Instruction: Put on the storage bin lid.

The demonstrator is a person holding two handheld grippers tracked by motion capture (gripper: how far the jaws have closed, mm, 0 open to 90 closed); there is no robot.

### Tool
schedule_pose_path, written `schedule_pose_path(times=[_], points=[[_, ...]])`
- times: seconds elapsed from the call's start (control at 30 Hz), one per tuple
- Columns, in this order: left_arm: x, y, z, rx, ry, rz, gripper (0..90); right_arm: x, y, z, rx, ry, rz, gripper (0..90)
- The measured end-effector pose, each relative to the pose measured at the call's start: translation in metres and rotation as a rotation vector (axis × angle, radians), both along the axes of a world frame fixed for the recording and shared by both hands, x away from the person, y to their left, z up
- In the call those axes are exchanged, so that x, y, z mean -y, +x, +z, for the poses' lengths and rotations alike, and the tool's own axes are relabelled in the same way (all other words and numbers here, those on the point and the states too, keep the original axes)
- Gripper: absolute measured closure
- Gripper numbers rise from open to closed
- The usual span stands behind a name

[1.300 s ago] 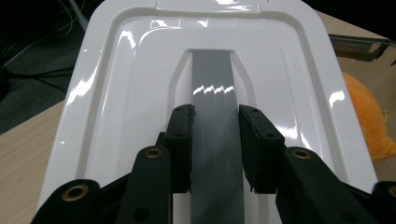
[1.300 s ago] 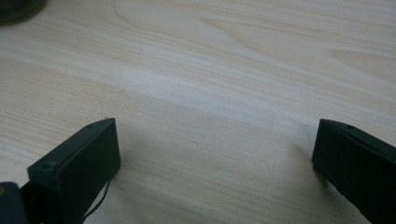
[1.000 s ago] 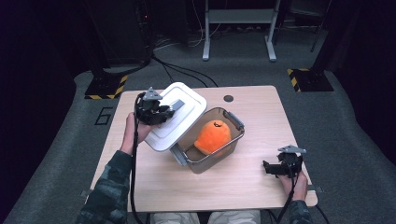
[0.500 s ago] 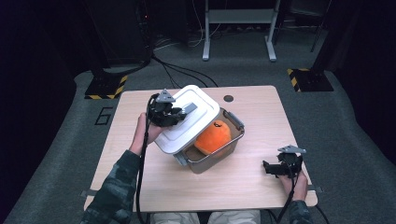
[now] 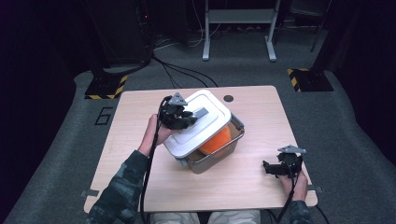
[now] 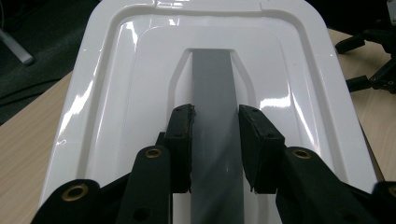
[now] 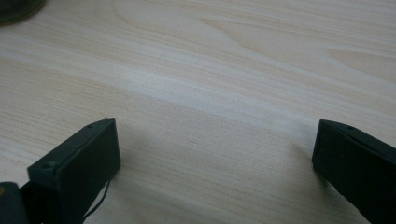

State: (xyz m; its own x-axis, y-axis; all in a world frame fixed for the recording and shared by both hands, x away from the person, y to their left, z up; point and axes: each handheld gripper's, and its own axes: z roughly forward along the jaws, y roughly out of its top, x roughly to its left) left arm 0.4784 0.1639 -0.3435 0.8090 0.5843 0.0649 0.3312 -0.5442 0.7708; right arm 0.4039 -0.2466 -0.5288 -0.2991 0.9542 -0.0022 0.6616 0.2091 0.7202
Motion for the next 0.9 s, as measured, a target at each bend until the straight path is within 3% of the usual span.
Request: schedule_pose_path(times=[0.33, 0.9], points=[[0.020, 0.000, -0.009, -0.021, 0.029, -0.040, 66.2, 0.000, 0.000, 0.000, 0.000, -0.001, 0.000, 0.1], [0.047, 0.003, -0.018, -0.078, 0.056, -0.035, 66.2, 0.000, 0.000, 0.000, -0.002, -0.001, 0.000, 0.1]])
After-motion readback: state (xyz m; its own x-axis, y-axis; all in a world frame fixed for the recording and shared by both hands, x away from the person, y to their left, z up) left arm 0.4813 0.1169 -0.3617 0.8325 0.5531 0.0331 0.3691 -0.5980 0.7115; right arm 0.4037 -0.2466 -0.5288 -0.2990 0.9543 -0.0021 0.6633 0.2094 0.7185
